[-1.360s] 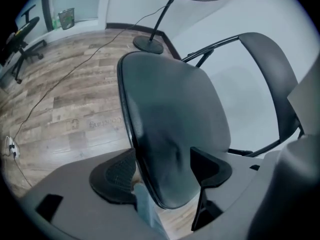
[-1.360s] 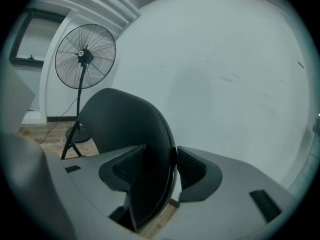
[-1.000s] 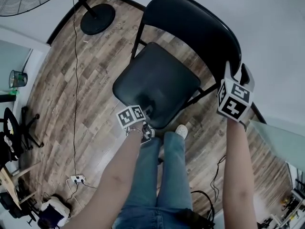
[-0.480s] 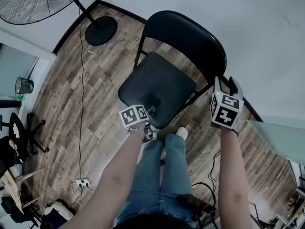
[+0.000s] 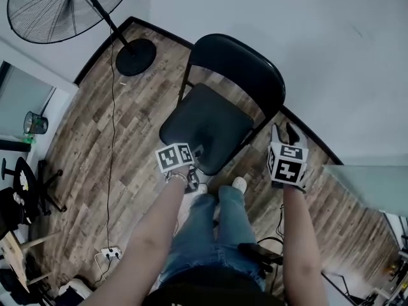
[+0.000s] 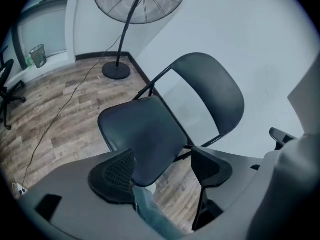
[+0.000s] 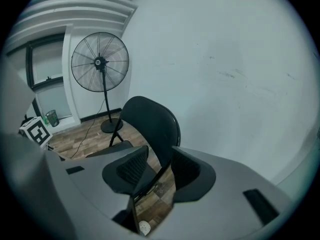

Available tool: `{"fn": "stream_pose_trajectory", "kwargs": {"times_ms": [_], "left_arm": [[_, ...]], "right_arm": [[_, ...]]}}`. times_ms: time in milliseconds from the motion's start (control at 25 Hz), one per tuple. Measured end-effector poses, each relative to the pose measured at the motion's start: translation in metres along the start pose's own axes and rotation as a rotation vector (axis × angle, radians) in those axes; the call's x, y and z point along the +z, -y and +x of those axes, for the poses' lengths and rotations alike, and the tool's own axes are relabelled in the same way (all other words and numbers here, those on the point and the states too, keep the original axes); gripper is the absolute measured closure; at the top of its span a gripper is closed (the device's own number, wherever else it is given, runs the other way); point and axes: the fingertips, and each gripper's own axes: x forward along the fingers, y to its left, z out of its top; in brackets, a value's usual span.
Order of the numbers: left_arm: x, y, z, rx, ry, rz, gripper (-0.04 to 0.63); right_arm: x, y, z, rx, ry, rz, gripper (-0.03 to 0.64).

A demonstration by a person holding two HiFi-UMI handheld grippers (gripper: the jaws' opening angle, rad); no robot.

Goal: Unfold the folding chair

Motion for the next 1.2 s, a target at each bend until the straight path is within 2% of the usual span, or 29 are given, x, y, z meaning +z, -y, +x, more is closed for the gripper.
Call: {"fn": "stream_pose_trajectory", "kwargs": {"times_ms": [160,400,720,920,1200], "left_arm": [[0.009,0.014,-0.017,-0.021,0.005,0.034,0.25],[0.019,0.046,-0.039,-0.078,0.025,0.108,0.25],[0.045,0.087,-0.069,-0.141,0.106,0.166,0.25],[0.063,0.11,-0.09,-0.174,0.183,0.214,0.25],[0.098,0.142,-0.134,-0.21,0.34,0.324,0.252]], "right_arm": [[0.006,-0.01,-0.019,0.057,0.003,-0.023,0.471],[0.016,-0.014,-0.046,0.131,0.001,0.004,0.476],[0.034,-0.005,-0.072,0.177,0.001,0.015,0.489],[0.046,0.003,-0.084,0.18,0.027,0.021,0.506],[0.074,0.011,-0.1,0.183,0.131,0.011,0.542]]}}
